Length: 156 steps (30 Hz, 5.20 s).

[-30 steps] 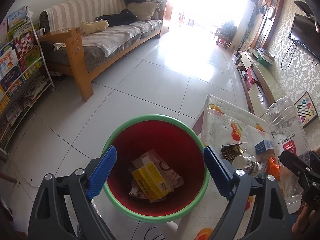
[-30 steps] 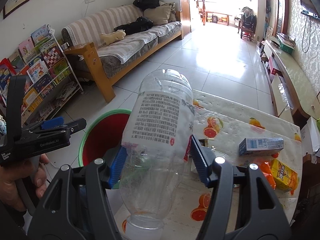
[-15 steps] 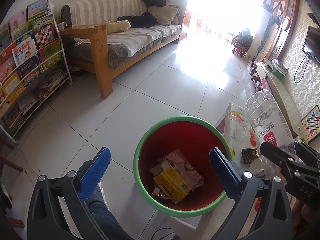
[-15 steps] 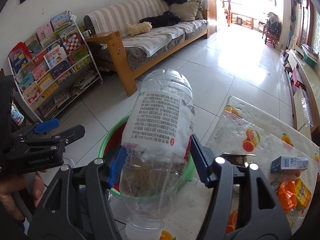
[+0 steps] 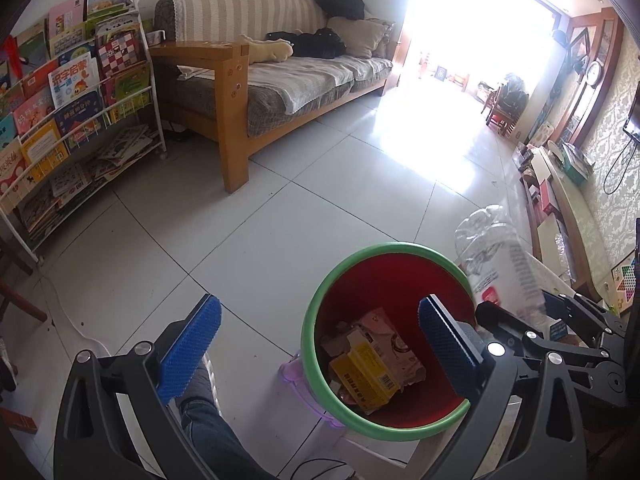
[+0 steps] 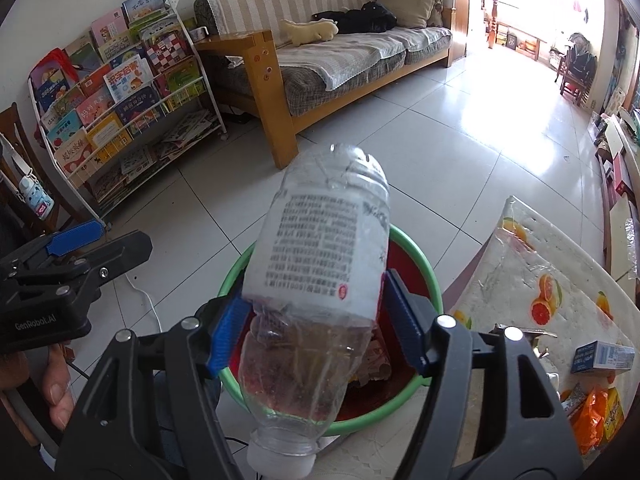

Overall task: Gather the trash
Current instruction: 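Open left tool to drop the box while right tool releases the bottle into the bin, then move both tools back over the remaining trash on the table, then grasp white paper cup with left tool while right tool grasps orange bag, then carry the paper cup to the red bin and release it with left tool while right carries bag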

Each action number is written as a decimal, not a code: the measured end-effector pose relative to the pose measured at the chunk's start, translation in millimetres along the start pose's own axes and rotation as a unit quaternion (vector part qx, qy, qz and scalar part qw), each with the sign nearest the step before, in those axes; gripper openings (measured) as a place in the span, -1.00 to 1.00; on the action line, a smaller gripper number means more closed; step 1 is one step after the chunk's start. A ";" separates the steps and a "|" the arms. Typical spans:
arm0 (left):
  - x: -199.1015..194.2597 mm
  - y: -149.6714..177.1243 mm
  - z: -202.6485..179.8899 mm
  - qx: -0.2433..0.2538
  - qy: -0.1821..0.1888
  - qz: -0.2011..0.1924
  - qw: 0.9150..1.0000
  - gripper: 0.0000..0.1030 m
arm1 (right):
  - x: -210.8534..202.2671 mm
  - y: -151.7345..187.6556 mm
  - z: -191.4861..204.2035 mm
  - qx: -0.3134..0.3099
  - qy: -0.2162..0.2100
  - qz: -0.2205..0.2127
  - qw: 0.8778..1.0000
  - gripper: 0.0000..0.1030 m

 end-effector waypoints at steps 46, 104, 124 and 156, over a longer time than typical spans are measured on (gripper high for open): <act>-55.2 98.2 -278.8 0.182 0.163 0.054 0.968 0.85 | -241.7 173.9 -238.4 0.175 0.201 -0.077 0.961 0.91; 113.3 164.8 -359.0 0.253 0.123 0.167 0.945 0.63 | -87.9 212.7 -310.7 0.191 0.180 0.046 0.964 -0.07; 10.2 119.7 -328.2 0.219 0.162 0.092 0.958 0.63 | -184.5 183.6 -271.5 0.172 0.204 -0.036 0.963 -0.08; -24.7 49.9 -203.4 0.150 0.121 0.021 0.981 0.63 | -172.6 96.6 -165.8 0.083 0.169 -0.080 0.979 -0.08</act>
Point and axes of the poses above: each gripper's, at about its wrist camera, not at the fingertips, and x roughly the way its jaws point, z to its left, y to its underside, the point moved 6 cm from there along x, roughly the way its jaws point
